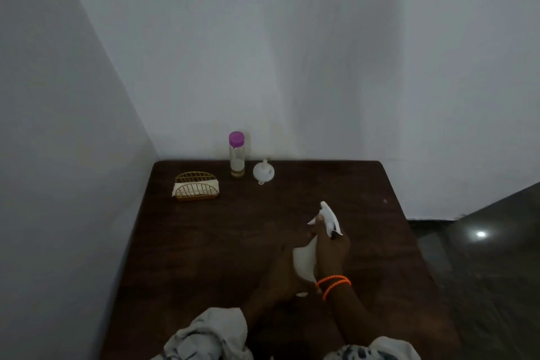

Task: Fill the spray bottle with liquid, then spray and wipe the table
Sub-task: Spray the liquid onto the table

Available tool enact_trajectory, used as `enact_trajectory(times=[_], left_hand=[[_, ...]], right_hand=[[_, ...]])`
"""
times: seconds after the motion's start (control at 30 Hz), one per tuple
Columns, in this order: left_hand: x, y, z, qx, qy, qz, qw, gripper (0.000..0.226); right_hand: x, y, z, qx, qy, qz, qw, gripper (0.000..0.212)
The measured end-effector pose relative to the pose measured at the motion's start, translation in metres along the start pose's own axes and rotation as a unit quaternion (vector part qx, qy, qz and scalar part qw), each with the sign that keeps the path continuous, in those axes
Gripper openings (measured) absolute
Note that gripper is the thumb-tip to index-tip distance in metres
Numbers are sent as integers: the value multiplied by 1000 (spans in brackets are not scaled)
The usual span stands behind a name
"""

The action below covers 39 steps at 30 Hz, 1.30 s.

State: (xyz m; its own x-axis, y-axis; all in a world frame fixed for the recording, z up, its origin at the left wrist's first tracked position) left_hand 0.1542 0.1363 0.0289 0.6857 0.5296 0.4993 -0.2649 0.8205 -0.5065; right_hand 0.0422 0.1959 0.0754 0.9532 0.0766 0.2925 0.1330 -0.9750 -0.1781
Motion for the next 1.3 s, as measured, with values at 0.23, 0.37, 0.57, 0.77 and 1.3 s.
enact_trajectory(times=[0.23, 0.37, 0.57, 0.77, 1.3], left_hand=[[6, 26, -27, 92, -21, -125, 988, 113], [9, 41, -35, 107, -8, -184, 977, 82], [11, 46, -41, 83, -17, -190, 978, 85], [3, 51, -44, 52, -6, -195, 979, 89], [15, 63, -55, 0, 25, -148, 989, 129]], right_hand=[[-12, -24, 28, 64, 34, -92, 993, 32], [-12, -29, 48, 100, 49, -83, 990, 37], [-8, -34, 74, 120, 83, -39, 988, 38], [-13, -35, 85, 186, 75, 8, 980, 39], [10, 1, 84, 161, 69, -261, 949, 25]])
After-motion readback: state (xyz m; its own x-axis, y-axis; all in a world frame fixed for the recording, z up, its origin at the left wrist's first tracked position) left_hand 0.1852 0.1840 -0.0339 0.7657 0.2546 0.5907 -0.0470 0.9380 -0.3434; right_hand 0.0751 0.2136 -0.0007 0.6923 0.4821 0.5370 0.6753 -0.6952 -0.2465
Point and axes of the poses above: each hand's wrist, its own x-axis away from the middle knuckle, its own y-axis out of the palm, z = x × y, the point moved 3 cm from there along -x, towards the middle knuckle, and after that the axes turned 9 degrees about z, right-handed, at the moved point
